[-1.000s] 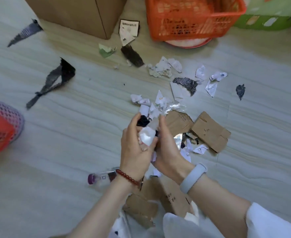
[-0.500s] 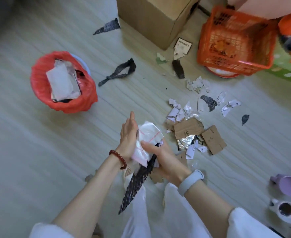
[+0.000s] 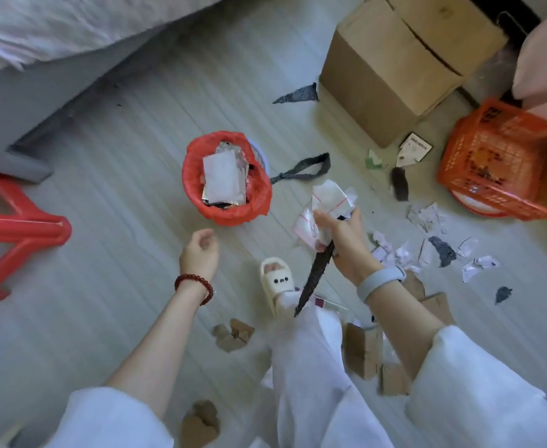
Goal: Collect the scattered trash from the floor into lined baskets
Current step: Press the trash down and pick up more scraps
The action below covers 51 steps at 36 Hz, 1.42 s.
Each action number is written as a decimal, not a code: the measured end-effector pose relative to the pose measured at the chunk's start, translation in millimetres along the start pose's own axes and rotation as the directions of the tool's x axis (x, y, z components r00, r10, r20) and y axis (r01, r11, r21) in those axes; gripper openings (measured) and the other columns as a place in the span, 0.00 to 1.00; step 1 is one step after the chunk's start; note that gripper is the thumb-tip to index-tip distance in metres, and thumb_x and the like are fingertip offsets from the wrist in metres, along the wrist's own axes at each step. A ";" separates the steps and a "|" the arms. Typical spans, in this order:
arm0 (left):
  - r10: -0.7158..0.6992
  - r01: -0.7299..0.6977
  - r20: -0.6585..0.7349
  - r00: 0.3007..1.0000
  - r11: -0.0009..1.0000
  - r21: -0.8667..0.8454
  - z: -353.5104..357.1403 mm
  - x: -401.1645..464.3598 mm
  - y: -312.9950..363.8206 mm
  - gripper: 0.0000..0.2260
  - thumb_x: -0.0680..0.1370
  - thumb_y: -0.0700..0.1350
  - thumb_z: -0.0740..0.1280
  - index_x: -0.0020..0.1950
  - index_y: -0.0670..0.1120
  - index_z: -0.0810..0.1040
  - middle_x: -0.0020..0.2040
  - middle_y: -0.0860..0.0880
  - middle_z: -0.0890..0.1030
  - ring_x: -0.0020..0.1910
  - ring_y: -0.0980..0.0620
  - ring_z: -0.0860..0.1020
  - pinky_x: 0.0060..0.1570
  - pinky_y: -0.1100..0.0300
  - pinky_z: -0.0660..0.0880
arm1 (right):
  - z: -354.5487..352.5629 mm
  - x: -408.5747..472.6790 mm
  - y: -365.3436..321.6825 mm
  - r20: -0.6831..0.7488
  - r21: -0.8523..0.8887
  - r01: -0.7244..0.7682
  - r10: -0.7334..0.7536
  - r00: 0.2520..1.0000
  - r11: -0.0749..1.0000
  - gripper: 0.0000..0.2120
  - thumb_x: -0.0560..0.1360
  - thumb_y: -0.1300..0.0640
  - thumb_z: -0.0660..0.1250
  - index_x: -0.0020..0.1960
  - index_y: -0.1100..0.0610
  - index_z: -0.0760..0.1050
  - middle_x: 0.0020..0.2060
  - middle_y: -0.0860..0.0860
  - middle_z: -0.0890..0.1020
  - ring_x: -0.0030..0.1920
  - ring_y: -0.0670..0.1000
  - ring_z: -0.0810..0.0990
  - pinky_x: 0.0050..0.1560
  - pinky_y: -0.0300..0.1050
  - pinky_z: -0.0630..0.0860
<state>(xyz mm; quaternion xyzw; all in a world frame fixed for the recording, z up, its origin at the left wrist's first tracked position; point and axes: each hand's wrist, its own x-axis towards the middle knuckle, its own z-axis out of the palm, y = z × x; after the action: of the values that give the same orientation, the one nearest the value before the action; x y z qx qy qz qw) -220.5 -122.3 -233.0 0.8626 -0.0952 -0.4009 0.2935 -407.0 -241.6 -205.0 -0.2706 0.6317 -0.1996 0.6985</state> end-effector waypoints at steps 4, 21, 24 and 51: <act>0.017 -0.016 -0.021 1.000 0.999 0.040 -20.6 25.8 26.1 0.11 0.78 0.42 0.59 0.59 0.46 0.74 0.54 0.44 0.78 0.54 0.44 0.76 0.56 0.54 0.72 | 39.9 27.4 -29.0 0.020 -0.026 0.062 -0.062 0.998 0.998 0.22 0.75 0.64 0.64 0.64 0.55 0.59 0.42 0.53 0.74 0.33 0.50 0.73 0.22 0.36 0.69; 0.058 -0.088 0.093 0.994 0.925 0.369 21.0 327.6 41.9 0.21 0.76 0.39 0.58 0.69 0.47 0.66 0.68 0.42 0.66 0.67 0.45 0.67 0.66 0.56 0.63 | 201.9 279.0 43.7 0.294 -0.690 0.489 -0.412 0.863 0.533 0.30 0.71 0.59 0.60 0.72 0.52 0.59 0.63 0.49 0.74 0.55 0.46 0.73 0.56 0.46 0.71; 0.126 -0.194 0.167 0.978 0.849 0.492 31.7 373.5 16.7 0.26 0.77 0.38 0.58 0.74 0.50 0.58 0.73 0.43 0.59 0.71 0.42 0.59 0.70 0.56 0.56 | 216.0 326.1 91.6 0.387 -0.830 0.501 -0.393 0.834 0.246 0.30 0.69 0.61 0.60 0.71 0.51 0.62 0.64 0.52 0.72 0.61 0.60 0.71 0.57 0.60 0.71; 0.275 -0.376 0.256 0.927 0.675 0.635 67.9 444.0 -18.0 0.29 0.79 0.45 0.56 0.76 0.49 0.45 0.77 0.45 0.50 0.74 0.44 0.52 0.69 0.45 0.58 | 259.0 411.4 174.3 0.329 -0.940 0.342 -0.267 0.906 0.003 0.31 0.75 0.36 0.44 0.74 0.50 0.54 0.73 0.60 0.61 0.73 0.63 0.59 0.64 0.74 0.54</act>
<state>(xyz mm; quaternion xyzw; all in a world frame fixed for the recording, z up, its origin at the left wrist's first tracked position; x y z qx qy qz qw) 20.7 -314.3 -560.1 0.8483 -0.4063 -0.3391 0.0208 -111.2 -329.5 -619.2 -0.8027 0.5035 0.1407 0.2870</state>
